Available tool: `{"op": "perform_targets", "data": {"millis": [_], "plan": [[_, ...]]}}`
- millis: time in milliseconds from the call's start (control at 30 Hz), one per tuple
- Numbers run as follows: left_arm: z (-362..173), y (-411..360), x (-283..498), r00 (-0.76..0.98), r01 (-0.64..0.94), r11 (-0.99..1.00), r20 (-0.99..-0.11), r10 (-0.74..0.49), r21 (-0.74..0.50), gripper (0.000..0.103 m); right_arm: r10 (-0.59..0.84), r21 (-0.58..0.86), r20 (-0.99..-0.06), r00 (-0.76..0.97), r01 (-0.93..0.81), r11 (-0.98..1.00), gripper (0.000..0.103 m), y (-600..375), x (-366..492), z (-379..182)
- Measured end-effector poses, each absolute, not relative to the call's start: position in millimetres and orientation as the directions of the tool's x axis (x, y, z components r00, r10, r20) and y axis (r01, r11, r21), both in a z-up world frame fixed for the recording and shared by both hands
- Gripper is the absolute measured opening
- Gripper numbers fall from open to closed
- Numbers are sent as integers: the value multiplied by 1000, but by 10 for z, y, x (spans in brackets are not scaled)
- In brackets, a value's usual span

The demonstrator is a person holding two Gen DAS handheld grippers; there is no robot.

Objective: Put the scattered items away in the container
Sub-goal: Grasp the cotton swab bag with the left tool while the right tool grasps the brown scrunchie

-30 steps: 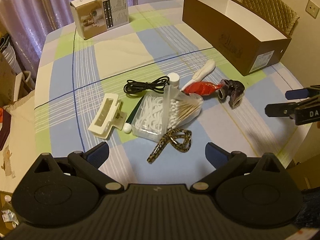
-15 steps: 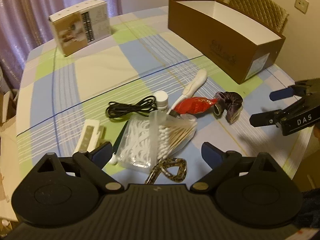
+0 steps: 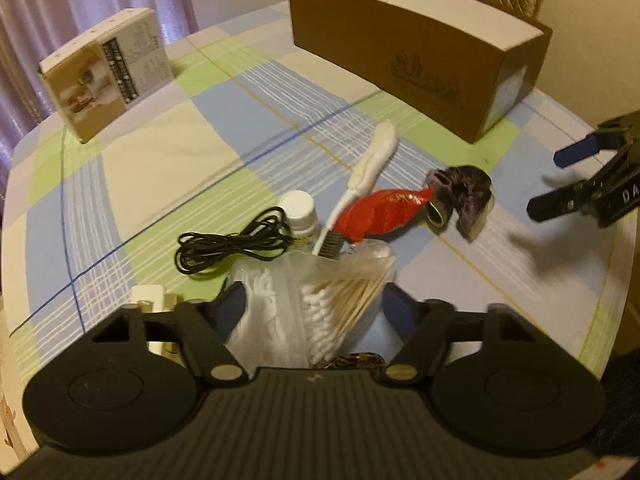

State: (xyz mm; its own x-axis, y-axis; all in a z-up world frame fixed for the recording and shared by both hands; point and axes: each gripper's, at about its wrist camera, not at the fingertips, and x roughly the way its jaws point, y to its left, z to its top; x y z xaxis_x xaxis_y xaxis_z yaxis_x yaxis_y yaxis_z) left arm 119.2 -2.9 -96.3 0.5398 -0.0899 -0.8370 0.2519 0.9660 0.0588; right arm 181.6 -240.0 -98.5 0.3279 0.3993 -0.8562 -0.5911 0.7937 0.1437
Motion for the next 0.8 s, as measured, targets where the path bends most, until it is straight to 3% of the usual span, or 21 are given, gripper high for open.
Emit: {"op": "perform_targets", "data": {"millis": [67, 167, 333, 567, 667, 800], "plan": [[-969, -47, 1179, 528, 270, 962, -842, -108, 46, 40, 392, 142, -859, 330, -582, 801, 101, -2464, 1827, -986], [-960, -96, 1138, 519, 289, 956, -847, -115, 47, 30, 375, 137, -865, 332, -563, 815, 101, -2570, 1850, -1009], [-943, -264, 1094, 502, 351, 935, -852, -150, 42, 30, 352, 132, -876, 329, -539, 832, 101, -2720, 1887, -1041], [-1120, -528, 1159, 485, 385, 915, -870, -86, 124, 31, 358, 132, -874, 329, -548, 826, 101, -2812, 1895, -1008], [-1121, -600, 1159, 498, 391, 907, -865, -64, 158, 18, 359, 130, -873, 332, -550, 825, 101, -2869, 1893, -999], [-1013, -618, 1137, 522, 367, 917, -851, -64, 156, 17, 368, 140, -870, 330, -549, 824, 101, -2952, 1906, -984]]}}
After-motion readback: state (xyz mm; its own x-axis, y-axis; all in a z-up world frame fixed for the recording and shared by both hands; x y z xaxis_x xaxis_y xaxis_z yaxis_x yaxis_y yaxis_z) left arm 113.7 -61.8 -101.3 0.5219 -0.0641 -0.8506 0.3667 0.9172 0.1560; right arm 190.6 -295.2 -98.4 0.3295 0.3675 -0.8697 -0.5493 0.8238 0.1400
